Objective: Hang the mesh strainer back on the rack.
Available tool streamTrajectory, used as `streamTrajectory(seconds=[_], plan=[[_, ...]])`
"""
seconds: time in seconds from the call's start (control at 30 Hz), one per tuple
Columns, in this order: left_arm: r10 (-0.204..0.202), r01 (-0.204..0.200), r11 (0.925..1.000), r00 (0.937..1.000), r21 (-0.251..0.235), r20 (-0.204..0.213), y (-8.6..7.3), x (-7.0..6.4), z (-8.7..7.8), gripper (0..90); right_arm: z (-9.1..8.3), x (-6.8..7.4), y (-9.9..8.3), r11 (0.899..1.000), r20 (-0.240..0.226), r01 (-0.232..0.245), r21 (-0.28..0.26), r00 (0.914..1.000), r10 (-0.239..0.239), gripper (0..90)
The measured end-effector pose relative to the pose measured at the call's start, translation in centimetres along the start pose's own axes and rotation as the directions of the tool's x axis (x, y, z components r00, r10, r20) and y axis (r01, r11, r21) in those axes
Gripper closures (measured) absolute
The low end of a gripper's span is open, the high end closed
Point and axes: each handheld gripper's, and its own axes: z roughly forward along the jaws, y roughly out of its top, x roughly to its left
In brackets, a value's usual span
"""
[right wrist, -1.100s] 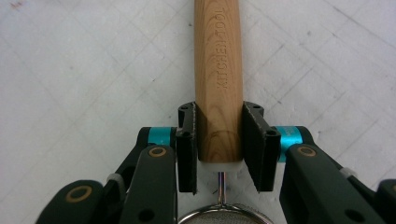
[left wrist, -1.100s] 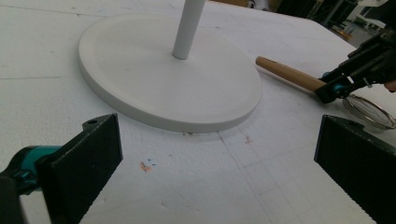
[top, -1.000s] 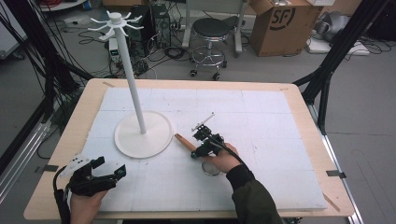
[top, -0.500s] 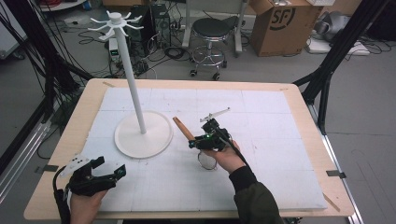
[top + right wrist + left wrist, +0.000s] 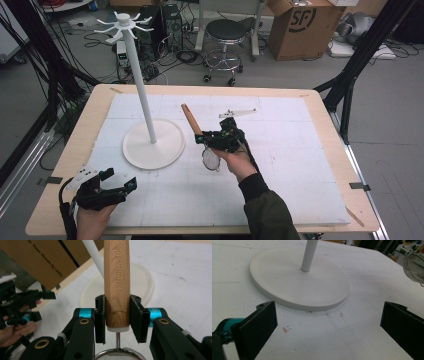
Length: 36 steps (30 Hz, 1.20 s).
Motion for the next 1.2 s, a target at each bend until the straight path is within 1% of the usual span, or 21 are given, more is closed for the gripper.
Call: streamTrajectory(seconds=[0.13, 0.23, 0.27, 0.33, 0.5, 0.57, 0.63, 0.73, 0.8, 0.9, 0.93, 1.0, 1.1, 1.13, 1.2], plan=[[-0.002, 0.002, 1.0, 1.0, -0.002, -0.002, 0.0, 0.0, 0.0, 1.6, 0.1, 0.1, 0.1, 0.999, -0.018, -0.011, -0.038, 0.9998, 0.011, 68.8], [-0.005, 0.005, 1.0, 1.0, -0.002, 0.003, 0.0, 0.0, 0.1, 1.6, -0.1, 0.3, 0.4, 0.997, -0.032, -0.016, -0.079, 0.9994, 0.013, 68.8], [-0.003, 0.003, 1.0, 1.0, -0.003, 0.006, 0.0, 0.0, 0.1, 1.6, -0.2, 0.4, 0.6, 0.995, -0.037, -0.018, -0.1, 0.9992, 0.014, 68.9], [-0.002, 0.002, 1.0, 1.0, -0.006, 0.009, 0.0, 0.0, 0.1, 1.6, -0.5, 0.6, 0.9, 0.991, -0.047, -0.005, -0.137, 0.9989, -0.002, 68.9], [-0.001, 0.001, 0.9999, 0.9999, -0.014, 0.017, 0.0, 0.0, 0.1, 1.6, -0.8, 1.5, 2.1, 0.978, -0.062, 0.021, -0.209, 0.9975, -0.035, 68.8], [0.001, -0.001, 0.9999, 0.9999, -0.015, 0.016, 0.0, 0.0, 0.1, 1.6, -0.9, 1.9, 2.6, 0.973, -0.072, 0.023, -0.23, 0.9966, -0.04, 68.8], [-0.004, 0.004, 0.9999, 0.9998, -0.016, 0.019, 0.0, 0.1, 0.0, 1.6, -0.9, 2.2, 3.1, 0.97, -0.078, 0.026, -0.243, 0.9959, -0.047, 68.8], [-0.008, 0.009, 0.9998, 0.9998, -0.018, 0.021, 0.0, 0.1, 0.0, 1.6, -0.9, 2.6, 3.8, 0.961, -0.095, 0.029, -0.276, 0.9938, -0.058, 68.8], [-0.007, 0.008, 0.9998, 0.9998, -0.016, 0.018, 0.0, 0.2, 0.0, 1.6, -0.8, 2.9, 4.2, 0.957, -0.101, 0.027, -0.289, 0.9931, -0.059, 68.8], [-0.009, 0.01, 0.9998, 0.9998, -0.017, 0.019, 0.0, 0.2, -0.1, 1.6, -0.8, 3.3, 4.8, 0.952, -0.126, 0.024, -0.306, 0.9899, -0.065, 68.8], [-0.01, 0.011, 0.9998, 0.9998, -0.016, 0.018, 0.0, 0.2, -0.1, 1.6, -0.8, 3.5, 5.0, 0.948, -0.127, 0.031, -0.316, 0.9891, -0.075, 68.8], [-0.013, 0.013, 0.9998, 0.9997, -0.018, 0.021, 0.0, 0.1, 0.0, 1.6, -0.8, 3.9, 5.4, 0.941, -0.14, 0.03, -0.338, 0.9868, -0.082, 68.8], [-0.013, 0.013, 0.9998, 0.9997, -0.017, 0.02, 0.0, 0.1, 0.0, 1.6, -0.8, 4.4, 5.9, 0.936, -0.139, 0.051, -0.348, 0.9847, -0.105, 68.8], [-0.012, 0.013, 0.9998, 0.9997, -0.017, 0.02, 0.0, 0.1, 0.0, 1.6, -0.8, 4.6, 6.1, 0.935, -0.132, 0.059, -0.351, 0.985, -0.112, 68.9], [-0.012, 0.012, 0.9998, 0.9997, -0.016, 0.022, 0.0, 0.1, 0.0, 1.6, -0.9, 4.7, 6.4, 0.932, -0.137, 0.058, -0.359, 0.984, -0.114, 68.8]])
